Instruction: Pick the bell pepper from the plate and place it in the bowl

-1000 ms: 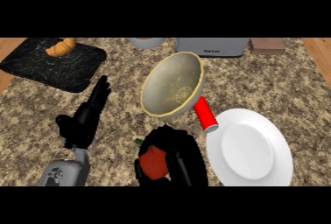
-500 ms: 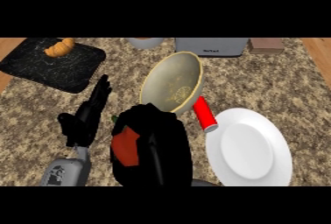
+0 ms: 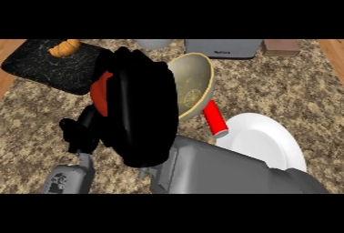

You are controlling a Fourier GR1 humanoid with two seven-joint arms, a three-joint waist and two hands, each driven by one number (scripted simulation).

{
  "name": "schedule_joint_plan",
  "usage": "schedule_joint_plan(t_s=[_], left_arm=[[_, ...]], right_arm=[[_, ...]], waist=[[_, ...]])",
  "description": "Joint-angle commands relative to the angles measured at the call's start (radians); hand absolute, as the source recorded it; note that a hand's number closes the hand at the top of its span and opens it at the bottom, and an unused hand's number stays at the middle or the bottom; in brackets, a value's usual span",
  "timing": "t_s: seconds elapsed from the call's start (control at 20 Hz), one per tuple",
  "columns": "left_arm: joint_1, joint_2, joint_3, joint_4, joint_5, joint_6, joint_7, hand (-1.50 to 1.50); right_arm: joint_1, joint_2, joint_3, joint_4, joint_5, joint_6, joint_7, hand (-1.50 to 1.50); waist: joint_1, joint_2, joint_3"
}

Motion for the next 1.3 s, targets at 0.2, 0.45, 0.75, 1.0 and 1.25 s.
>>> schedule_joint_plan(t_s=[0.2, 0.45, 0.75, 1.0, 1.25], left_arm=[[-0.026, 0.002, 0.029, 0.064, 0.003, 0.004, -0.045, 0.00], [0.021, -0.008, 0.007, -0.020, -0.021, 0.030, -0.013, 0.00], [-0.017, -0.036, 0.002, 0.037, -0.026, 0.041, -0.031, 0.00], [-0.024, -0.008, 0.019, 0.011, -0.012, 0.014, 0.002, 0.00], [-0.030, -0.001, 0.036, -0.004, 0.005, 0.010, 0.020, 0.00]], right_arm=[[-0.143, 0.009, -0.078, 0.263, -0.005, 0.172, 0.095, 1.50], [-0.056, 0.009, -0.108, 0.376, 0.048, 0.079, 0.001, 1.50], [0.046, -0.039, -0.191, 0.454, 0.071, 0.040, -0.151, 1.50], [0.104, -0.005, -0.250, 0.584, 0.109, -0.053, -0.236, 1.50], [0.224, -0.023, -0.358, 0.557, -0.078, -0.061, -0.377, 1.50]], waist=[[-0.034, 0.008, 0.001], [-0.034, 0.007, 0.003], [-0.043, 0.009, 0.004], [-0.035, 0.009, 0.004], [-0.038, 0.010, 0.004]])
